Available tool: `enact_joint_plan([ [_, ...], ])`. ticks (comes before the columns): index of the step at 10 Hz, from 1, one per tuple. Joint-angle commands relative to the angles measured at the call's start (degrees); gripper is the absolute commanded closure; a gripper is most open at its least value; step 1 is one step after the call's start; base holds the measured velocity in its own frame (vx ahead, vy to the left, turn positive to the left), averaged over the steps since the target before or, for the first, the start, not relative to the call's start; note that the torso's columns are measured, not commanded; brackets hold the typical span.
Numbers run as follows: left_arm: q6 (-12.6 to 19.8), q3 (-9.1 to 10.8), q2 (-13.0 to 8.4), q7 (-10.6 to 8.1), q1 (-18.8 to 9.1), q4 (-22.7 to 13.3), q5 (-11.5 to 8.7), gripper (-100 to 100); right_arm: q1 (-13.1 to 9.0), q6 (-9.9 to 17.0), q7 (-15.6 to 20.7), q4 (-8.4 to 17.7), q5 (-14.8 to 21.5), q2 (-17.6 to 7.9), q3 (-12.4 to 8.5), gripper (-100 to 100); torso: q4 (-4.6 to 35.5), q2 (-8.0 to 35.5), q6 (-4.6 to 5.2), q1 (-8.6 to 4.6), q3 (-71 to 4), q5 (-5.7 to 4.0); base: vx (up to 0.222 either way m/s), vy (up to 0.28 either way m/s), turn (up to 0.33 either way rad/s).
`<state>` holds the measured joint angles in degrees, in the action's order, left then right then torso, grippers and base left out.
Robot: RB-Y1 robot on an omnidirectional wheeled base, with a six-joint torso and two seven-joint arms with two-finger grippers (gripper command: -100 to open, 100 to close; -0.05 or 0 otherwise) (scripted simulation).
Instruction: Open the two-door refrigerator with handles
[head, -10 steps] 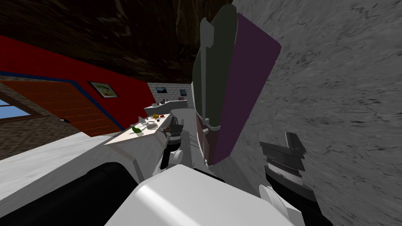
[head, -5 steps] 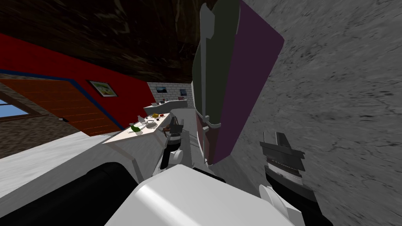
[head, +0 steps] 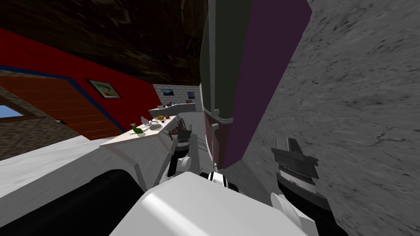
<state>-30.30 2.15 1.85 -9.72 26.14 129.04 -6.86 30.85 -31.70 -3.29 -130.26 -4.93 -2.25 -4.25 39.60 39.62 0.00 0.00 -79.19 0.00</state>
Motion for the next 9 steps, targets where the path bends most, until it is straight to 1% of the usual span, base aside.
enact_joint_plan([
  [1,1.5,0.61,-4.2,-0.13,-2.3,-1.8,0.0,-100,0.0,0.0,0.0,0.0,0.0,0.0,0.0,0,1.9,1.9,-0.01,-0.02,-4.0,0.0,0.023,-0.034,0.083],
  [2,2.4,1.02,-5.9,-0.21,-3.9,-3.0,0.1,-100,0.0,0.0,0.0,0.0,0.0,0.0,0.0,0,2.4,2.4,0.0,-0.06,-5.1,-0.01,0.027,-0.047,0.094],
  [4,5.0,2.12,-8.7,-0.44,-7.6,-6.1,0.1,-100,0.0,0.0,0.0,0.0,0.0,0.0,0.0,0,2.7,2.6,0.0,-0.07,-5.4,-0.02,0.027,-0.07,0.133],
  [5,5.0,2.12,-8.7,-0.44,-8.0,-6.1,0.1,-100,0.0,0.0,0.0,0.0,0.0,0.0,0.0,0,2.7,2.6,-0.01,-0.08,-5.4,-0.02,0.024,-0.06,0.052],
  [6,6.5,2.8,-9.8,-0.58,-10.2,-8.0,0.1,-100,0.0,0.0,0.0,0.0,0.0,0.0,0.0,0,2.7,2.7,0.02,0.01,-5.4,0.0,0.021,-0.053,0.083],
  [7,8.2,3.56,-10.7,-0.73,-11.9,-10.1,0.1,-100,0.0,0.0,0.0,0.0,0.0,0.0,0.0,0,2.7,2.7,0.0,0.06,-5.4,0.02,0.028,-0.077,0.224],
  [8,8.2,3.56,-10.7,-0.73,-13.2,-10.1,0.1,-100,0.0,0.0,0.0,0.0,0.0,0.0,0.0,0,2.7,2.7,-0.02,-0.01,-5.4,0.0,0.024,-0.068,0.061],
  [9,10.1,4.4,-11.5,-0.89,-15.4,-12.5,0.1,-100,0.0,0.0,0.0,0.0,0.0,0.0,0.0,0,2.7,2.7,0.03,-0.02,-5.4,-0.01,0.027,-0.065,0.082],
])
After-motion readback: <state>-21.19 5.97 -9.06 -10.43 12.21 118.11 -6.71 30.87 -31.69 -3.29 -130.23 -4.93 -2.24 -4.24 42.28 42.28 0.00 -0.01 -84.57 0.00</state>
